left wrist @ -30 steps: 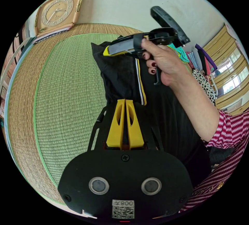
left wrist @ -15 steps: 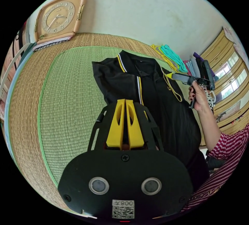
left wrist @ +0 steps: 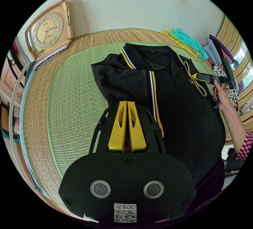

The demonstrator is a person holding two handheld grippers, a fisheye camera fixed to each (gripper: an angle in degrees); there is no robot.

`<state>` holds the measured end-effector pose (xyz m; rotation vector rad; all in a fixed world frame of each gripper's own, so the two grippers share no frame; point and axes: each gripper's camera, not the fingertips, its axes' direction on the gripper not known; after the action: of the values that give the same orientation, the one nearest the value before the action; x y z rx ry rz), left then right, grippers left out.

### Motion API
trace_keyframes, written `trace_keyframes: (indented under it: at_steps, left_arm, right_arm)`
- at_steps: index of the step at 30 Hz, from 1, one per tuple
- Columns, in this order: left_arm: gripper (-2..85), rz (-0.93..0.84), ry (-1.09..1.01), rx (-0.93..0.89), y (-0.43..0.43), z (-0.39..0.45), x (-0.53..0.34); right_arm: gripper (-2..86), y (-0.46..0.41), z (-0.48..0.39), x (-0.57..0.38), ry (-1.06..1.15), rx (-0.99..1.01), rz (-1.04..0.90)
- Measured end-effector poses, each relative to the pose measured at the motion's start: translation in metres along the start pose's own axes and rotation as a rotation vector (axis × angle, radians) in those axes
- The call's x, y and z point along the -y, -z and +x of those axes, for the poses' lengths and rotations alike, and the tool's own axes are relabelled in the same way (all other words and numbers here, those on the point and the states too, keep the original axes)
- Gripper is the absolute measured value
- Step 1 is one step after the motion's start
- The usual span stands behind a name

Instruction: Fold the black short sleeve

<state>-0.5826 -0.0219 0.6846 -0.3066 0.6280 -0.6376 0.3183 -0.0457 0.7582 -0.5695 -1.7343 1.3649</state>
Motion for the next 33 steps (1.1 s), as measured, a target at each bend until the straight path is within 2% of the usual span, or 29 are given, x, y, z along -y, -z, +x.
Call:
trace_keyframes:
  at_steps: [4,8,13,16,19,22,25,33]
  left_arm:
    - [0.2,-0.066,0.055,-0.052,0.012,-0.011,-0.002]
    - [0.5,-0.016,0.143,-0.200,0.056,-0.027,-0.056]
    - [1.1,-0.052,0.253,-0.315,0.097,-0.035,-0.159]
    - [1.9,-0.095,0.324,-0.346,0.121,-0.038,-0.219]
    - [3.2,-0.099,0.412,-0.339,0.149,-0.044,-0.271]
    - [5.1,-0.062,0.524,-0.410,0.167,-0.059,-0.317]
    - [7.4,-0.073,0.596,-0.462,0.169,-0.066,-0.353]
    - [9.2,-0.184,0.598,-0.511,0.148,-0.054,-0.390]
  right_arm:
    - [0.0,0.013,0.006,0.007,-0.036,0.073,-0.051]
    - [0.1,0.049,0.011,-0.014,-0.048,0.098,-0.040]
    - [0.4,0.106,0.040,-0.091,-0.055,0.240,-0.045]
    - [1.1,0.125,0.054,-0.141,-0.069,0.255,-0.106]
    - [2.6,0.158,0.070,-0.196,-0.113,0.305,-0.091]
    - [4.4,0.194,0.087,-0.249,-0.139,0.310,-0.067]
    - [6.6,0.220,0.105,-0.295,-0.161,0.306,-0.069]
    - [8.6,0.235,0.148,-0.362,-0.201,0.284,-0.123]
